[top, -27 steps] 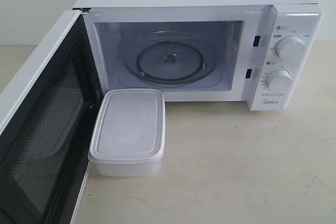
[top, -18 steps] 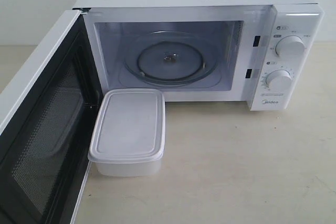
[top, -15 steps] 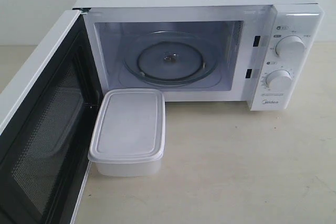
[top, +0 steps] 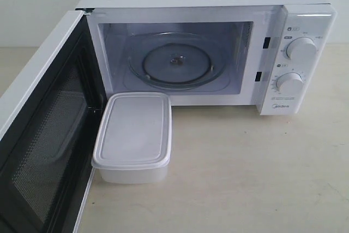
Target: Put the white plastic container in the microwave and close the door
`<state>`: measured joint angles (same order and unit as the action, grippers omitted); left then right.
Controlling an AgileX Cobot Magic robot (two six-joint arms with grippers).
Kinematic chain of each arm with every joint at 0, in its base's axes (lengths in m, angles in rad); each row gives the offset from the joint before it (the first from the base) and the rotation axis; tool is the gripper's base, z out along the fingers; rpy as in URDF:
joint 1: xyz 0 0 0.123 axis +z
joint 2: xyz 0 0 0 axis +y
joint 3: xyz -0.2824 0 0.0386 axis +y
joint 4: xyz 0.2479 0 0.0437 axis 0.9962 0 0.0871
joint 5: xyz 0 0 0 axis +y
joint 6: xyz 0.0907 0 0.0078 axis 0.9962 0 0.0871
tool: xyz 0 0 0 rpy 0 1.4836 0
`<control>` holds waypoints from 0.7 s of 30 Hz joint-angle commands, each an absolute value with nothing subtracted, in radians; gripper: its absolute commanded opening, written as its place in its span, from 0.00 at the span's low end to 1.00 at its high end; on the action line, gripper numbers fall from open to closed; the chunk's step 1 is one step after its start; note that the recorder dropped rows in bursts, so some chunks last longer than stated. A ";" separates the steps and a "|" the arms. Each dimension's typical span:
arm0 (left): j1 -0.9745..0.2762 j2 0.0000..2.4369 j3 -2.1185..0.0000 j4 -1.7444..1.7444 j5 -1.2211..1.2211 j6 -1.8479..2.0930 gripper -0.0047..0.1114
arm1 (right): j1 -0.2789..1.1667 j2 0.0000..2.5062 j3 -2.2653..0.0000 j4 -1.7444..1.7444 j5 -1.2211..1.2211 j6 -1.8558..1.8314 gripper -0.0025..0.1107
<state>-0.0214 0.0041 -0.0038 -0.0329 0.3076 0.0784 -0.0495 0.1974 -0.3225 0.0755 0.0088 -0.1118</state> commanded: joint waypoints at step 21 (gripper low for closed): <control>-0.017 0.000 0.000 -0.037 0.306 0.080 0.08 | -0.051 0.886 -0.403 0.076 -0.201 0.096 0.02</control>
